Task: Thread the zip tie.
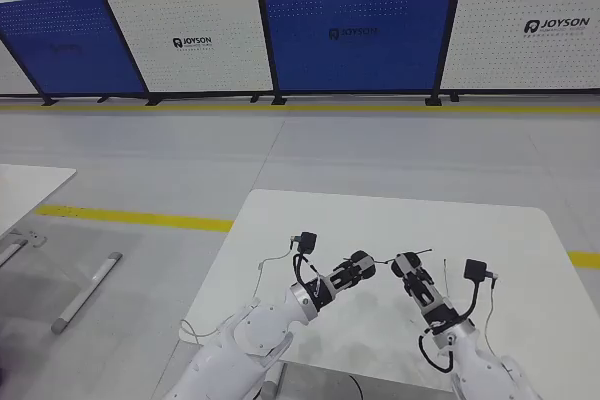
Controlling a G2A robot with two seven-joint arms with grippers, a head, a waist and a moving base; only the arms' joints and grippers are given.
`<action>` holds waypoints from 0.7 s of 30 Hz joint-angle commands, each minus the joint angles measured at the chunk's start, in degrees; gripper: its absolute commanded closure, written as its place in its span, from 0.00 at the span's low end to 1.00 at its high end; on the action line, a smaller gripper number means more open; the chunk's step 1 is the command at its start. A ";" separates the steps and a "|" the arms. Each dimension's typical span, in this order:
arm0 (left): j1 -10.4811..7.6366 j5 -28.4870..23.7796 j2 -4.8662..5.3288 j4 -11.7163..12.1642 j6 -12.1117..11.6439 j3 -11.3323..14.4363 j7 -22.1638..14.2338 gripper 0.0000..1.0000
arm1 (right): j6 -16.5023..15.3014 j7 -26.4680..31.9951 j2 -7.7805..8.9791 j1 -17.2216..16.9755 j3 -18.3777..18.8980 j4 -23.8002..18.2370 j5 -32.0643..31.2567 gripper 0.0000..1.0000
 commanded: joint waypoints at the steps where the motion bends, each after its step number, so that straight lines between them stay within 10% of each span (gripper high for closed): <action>1: 0.00 0.00 0.00 0.00 0.00 0.00 0.00 1.00 | 0.07 0.00 0.00 0.01 0.00 0.01 -0.18 1.00; 21: 0.00 0.00 0.00 0.00 0.00 0.00 0.00 1.00 | 1.12 -3.83 -0.33 -0.44 -0.25 0.50 -4.12 1.00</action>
